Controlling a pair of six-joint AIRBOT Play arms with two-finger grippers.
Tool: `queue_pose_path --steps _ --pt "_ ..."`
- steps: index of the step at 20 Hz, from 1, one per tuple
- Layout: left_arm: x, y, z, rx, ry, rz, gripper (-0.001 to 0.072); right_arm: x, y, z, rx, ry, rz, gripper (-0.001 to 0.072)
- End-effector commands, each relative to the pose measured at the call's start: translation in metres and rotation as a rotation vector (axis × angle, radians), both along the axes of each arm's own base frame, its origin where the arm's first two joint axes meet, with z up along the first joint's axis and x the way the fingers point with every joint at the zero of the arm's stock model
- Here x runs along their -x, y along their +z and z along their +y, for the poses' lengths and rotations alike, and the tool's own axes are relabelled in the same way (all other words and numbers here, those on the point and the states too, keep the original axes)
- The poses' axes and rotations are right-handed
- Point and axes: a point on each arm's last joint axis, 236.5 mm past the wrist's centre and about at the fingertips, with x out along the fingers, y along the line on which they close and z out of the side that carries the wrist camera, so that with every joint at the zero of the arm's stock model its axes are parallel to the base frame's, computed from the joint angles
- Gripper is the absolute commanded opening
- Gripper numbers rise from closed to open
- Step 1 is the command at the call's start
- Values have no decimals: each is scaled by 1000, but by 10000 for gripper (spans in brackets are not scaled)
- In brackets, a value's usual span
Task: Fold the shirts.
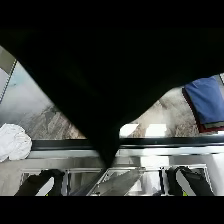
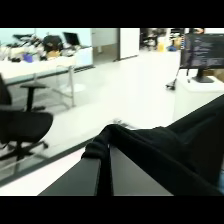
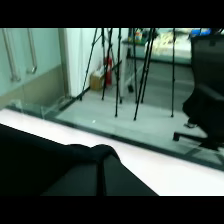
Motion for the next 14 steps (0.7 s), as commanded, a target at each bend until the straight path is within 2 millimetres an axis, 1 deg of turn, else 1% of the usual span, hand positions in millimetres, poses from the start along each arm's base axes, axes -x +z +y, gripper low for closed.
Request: queue_pose_path --steps 1,2,3,4,5,7,8,9,10,11,12,13,14 --pt "-71 -65 23 -40 82 152 25 -60 -62 -3 -27 55 207 19" --pt "-104 -97 26 -56 89 226 25 -85 -91 -8 -41 51 281 19" --pt "-137 -131 28 -69 89 303 25 -113 -126 -12 -61 46 360 18" --pt "-168 -165 29 -80 88 371 25 -140 -161 -16 -78 29 430 19" --pt "-199 -202 30 -92 82 445 25 -167 -202 -20 -96 10 504 18" --pt "-249 -276 29 -112 59 589 22 -213 -285 -24 -132 -33 630 19" --pt "-267 -310 28 -121 44 654 23 -232 -324 -26 -154 -56 685 19" --pt "-280 -344 28 -134 27 725 23 -248 -362 -27 -170 -75 740 20" --pt "-287 -368 33 -130 15 793 24 -257 -390 -26 -179 -81 786 56" --pt "-289 -387 40 -124 3 860 69 -262 -413 -27 -205 -87 829 280" --pt "-287 -396 49 -120 -8 915 315 -263 -425 -31 -226 -96 861 463" --pt "-280 -400 60 -130 -27 956 338 -259 -430 -35 -228 -95 885 534" --pt "-270 -400 75 -143 -42 991 338 -252 -429 -41 -230 -88 908 529"
